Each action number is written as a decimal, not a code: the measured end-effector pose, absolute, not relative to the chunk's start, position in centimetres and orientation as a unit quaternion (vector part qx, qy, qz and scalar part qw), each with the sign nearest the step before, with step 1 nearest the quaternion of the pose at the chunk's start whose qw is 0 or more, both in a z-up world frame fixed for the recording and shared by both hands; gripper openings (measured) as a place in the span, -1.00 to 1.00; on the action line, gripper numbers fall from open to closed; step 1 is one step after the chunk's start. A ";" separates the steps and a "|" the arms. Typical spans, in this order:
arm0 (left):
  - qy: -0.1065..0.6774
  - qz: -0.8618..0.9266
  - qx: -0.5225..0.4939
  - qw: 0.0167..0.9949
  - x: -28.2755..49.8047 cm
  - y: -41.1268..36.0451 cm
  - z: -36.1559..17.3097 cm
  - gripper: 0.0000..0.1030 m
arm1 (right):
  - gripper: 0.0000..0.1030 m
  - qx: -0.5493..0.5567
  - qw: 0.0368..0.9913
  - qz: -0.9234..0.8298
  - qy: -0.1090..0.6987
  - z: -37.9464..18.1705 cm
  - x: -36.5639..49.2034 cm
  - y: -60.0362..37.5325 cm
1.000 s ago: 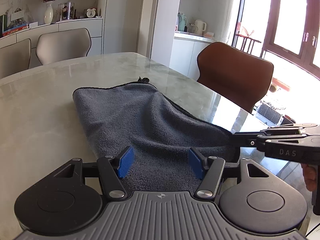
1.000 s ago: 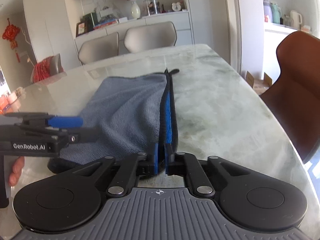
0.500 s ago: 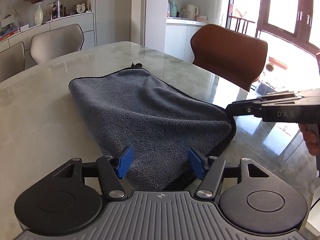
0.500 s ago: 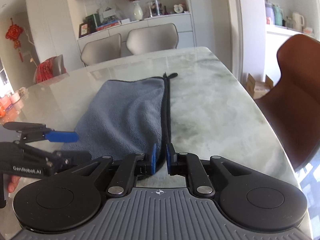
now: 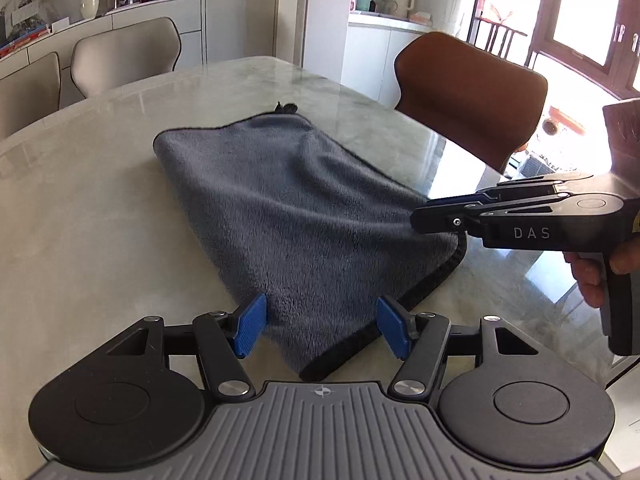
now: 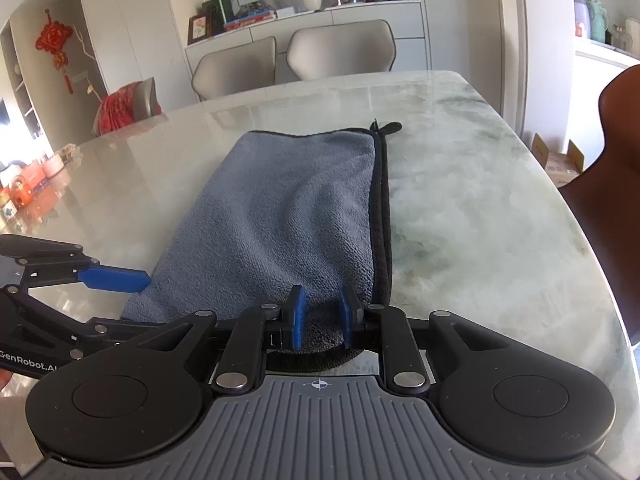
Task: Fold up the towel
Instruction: 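Grasp the folded towel's end with the left gripper while the right gripper grasps beside it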
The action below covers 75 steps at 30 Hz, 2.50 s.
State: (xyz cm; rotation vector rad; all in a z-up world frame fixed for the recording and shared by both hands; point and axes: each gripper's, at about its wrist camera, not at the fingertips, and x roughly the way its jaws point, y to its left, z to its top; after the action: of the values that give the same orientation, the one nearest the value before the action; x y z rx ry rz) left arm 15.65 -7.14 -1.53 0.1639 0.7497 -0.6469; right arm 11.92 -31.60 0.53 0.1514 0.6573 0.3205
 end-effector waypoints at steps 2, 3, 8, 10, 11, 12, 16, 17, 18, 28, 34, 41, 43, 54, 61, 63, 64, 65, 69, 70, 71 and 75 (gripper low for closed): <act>0.347 -0.311 0.070 0.882 16.4 -7.7 -1.0 0.25 | -0.61 0.085 0.932 0.164 0.313 1.0 12.8 -31.7; 0.349 -0.312 0.067 0.881 16.9 -8.1 -0.9 0.25 | -0.61 0.085 0.932 0.165 0.312 1.1 13.3 -31.6; 0.376 -0.313 0.062 0.870 18.4 -9.5 -2.3 0.25 | -0.60 0.078 0.923 0.195 0.322 0.6 16.7 -30.7; 0.382 -0.312 0.063 0.868 18.9 -9.8 -3.2 0.25 | -0.60 0.070 0.921 0.202 0.325 0.2 18.0 -30.2; 0.377 -0.313 0.069 0.869 18.8 -9.8 -3.5 0.26 | -0.60 0.065 0.920 0.204 0.328 0.0 18.7 -30.0; 0.373 -0.316 0.078 0.869 18.7 -9.9 -3.6 0.26 | -0.60 0.060 0.918 0.204 0.334 -0.2 19.5 -29.9; 0.363 -0.313 0.108 0.871 17.7 -10.0 -3.9 0.26 | -0.73 0.054 0.917 0.185 0.350 -1.0 20.9 -30.6; 0.360 -0.313 0.114 0.872 17.4 -9.9 -4.0 0.26 | -0.82 0.055 0.918 0.176 0.352 -1.0 21.0 -31.0; 0.359 -0.313 0.115 0.872 17.2 -9.7 -4.0 0.26 | -0.85 0.055 0.919 0.167 0.353 -1.1 21.2 -31.4; 0.345 -0.312 0.119 0.877 15.2 -7.9 -3.2 0.26 | -0.62 -0.044 0.939 0.174 0.292 0.1 16.8 -31.1; 0.342 -0.292 0.129 0.884 13.5 -6.0 -3.4 0.26 | -0.55 -0.100 0.939 0.176 0.276 0.8 11.9 -31.4; 0.365 -0.304 0.129 0.870 11.8 -5.4 -3.3 0.26 | -0.52 -0.181 0.920 0.217 0.270 0.3 8.2 -29.5; 0.375 -0.306 0.123 0.867 11.9 -5.5 -3.3 0.26 | -0.52 -0.205 0.914 0.226 0.268 0.1 7.8 -28.4; 0.388 -0.288 0.077 0.872 13.9 -5.5 -3.2 -0.45 | -0.50 -0.220 0.906 0.251 0.262 -0.4 7.1 -26.6; 0.405 -0.295 0.032 0.865 15.3 -5.1 -1.8 -0.70 | -0.37 -0.248 0.900 0.267 0.240 -0.7 6.2 -25.6; 0.401 -0.296 0.033 0.866 15.5 -5.2 -1.0 -0.70 | -0.28 -0.263 0.896 0.270 0.232 -0.8 5.9 -25.2; 0.399 -0.296 0.035 0.867 15.5 -5.3 -0.8 -0.70 | -0.27 -0.276 0.893 0.271 0.228 -0.9 5.8 -24.9; 0.398 -0.297 0.038 0.867 15.5 -5.4 -0.6 -0.70 | -0.26 -0.290 0.890 0.271 0.224 -1.1 5.7 -24.7; 0.397 -0.300 0.040 0.866 15.4 -5.6 -0.1 -0.70 | -0.25 -0.340 0.879 0.257 0.213 -2.0 5.7 -23.7; 0.397 -0.300 0.040 0.866 15.5 -5.6 0.0 -0.70 | -0.25 -0.352 0.877 0.250 0.208 -2.3 5.8 -23.4; 0.398 -0.300 0.038 0.866 15.6 -5.6 0.2 -0.70 | -0.24 -0.358 0.876 0.249 0.205 -2.4 5.8 -23.2; 0.397 -0.301 0.036 0.866 15.9 -5.8 0.7 -0.70 | -0.17 -0.379 0.872 0.246 0.190 -3.0 5.6 -22.4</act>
State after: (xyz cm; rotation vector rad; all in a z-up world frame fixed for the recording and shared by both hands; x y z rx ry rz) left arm 15.89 -5.84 0.69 0.0752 0.8325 -0.6311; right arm 5.57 -22.41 -3.01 -0.7932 0.3962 0.5132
